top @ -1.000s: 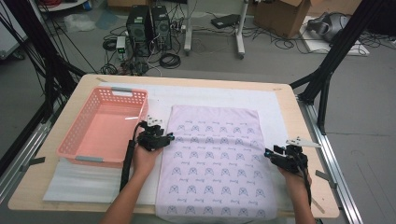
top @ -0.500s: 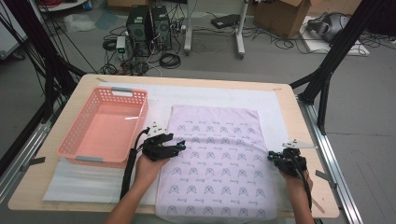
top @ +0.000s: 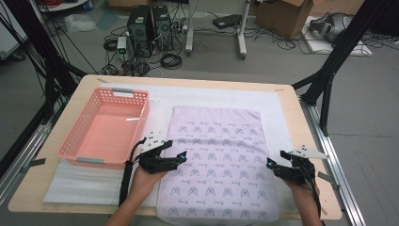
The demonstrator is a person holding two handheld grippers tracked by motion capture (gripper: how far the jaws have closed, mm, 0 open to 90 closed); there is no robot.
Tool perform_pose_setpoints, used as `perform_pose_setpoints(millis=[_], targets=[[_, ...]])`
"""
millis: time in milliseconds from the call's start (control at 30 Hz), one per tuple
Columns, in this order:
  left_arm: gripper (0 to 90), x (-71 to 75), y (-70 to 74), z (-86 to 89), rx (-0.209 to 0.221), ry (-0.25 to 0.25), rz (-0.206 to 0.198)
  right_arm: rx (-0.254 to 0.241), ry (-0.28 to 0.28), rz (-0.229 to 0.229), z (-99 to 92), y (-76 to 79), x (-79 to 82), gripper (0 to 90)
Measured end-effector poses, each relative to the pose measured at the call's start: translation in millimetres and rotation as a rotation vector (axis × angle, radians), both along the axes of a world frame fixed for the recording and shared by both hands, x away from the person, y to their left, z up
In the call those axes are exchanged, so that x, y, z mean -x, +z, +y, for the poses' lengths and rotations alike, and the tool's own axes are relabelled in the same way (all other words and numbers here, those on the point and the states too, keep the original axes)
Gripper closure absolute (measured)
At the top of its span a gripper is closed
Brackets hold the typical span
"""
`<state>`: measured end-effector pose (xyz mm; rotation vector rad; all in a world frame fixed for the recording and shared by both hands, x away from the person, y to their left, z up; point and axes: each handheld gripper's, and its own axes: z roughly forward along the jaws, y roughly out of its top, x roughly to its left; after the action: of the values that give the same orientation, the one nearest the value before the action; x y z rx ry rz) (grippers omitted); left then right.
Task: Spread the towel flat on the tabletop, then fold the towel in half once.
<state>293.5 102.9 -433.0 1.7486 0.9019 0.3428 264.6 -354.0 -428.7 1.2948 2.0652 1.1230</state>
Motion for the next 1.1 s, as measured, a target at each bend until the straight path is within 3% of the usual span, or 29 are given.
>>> perform_pose_setpoints(millis=[167,467,967,1100], targets=[[22.9,2.2,1.0,-0.3,0.027,-0.016,-0.022,-0.008,0.031,-0.043,2.7,5.5,7.7,22.8],[23.7,3.9,2.1,6.8,0.036,-0.004,-0.042,-0.012,0.038,-0.100,6.3,13.5,12.5,21.2],[24.9,0.2,2.5,11.8,0.047,0.011,-0.033,-0.012,0.034,-0.072,5.8,8.5,8.3,20.8],[24.9,-4.3,1.3,15.5,0.056,0.017,-0.014,-0.023,0.029,-0.067,3.6,7.6,5.7,20.8]])
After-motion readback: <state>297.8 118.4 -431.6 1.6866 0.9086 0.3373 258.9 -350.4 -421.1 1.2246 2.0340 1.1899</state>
